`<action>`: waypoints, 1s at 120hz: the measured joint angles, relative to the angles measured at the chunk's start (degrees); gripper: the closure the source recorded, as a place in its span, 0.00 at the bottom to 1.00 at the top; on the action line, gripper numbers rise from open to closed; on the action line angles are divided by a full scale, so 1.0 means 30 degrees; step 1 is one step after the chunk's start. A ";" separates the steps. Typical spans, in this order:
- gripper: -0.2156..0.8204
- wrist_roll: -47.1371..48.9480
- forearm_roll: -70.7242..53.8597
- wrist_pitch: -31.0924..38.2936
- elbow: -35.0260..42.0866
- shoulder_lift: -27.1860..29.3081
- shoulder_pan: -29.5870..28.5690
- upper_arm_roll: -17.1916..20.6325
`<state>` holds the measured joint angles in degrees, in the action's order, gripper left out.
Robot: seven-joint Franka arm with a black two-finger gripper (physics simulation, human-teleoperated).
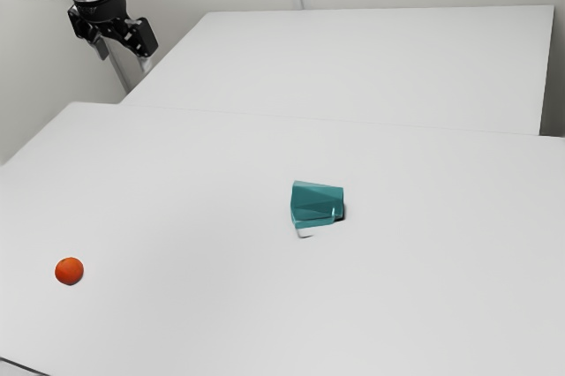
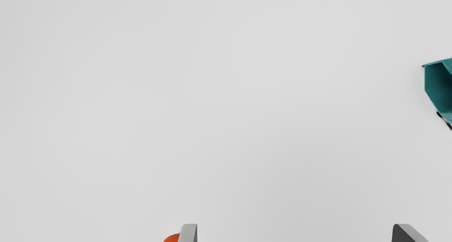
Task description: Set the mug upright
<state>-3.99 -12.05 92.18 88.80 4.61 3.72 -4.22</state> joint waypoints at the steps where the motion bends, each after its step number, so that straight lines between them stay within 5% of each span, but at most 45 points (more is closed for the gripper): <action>1: 0.21 -0.0004 0.0023 0.0013 0.0004 0.0001 -0.0010 0.0000; 40: 0.21 -0.0111 0.0899 0.1332 0.1387 -0.0374 0.0004 0.0139; 80: 0.21 0.0447 0.9738 0.2518 0.5531 -0.1652 0.0264 -0.0569; 120: 0.21 0.1070 1.6251 0.4832 0.6380 -0.5539 -0.0601 -0.0646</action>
<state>-0.78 36.70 106.68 107.94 -12.01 1.92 -6.16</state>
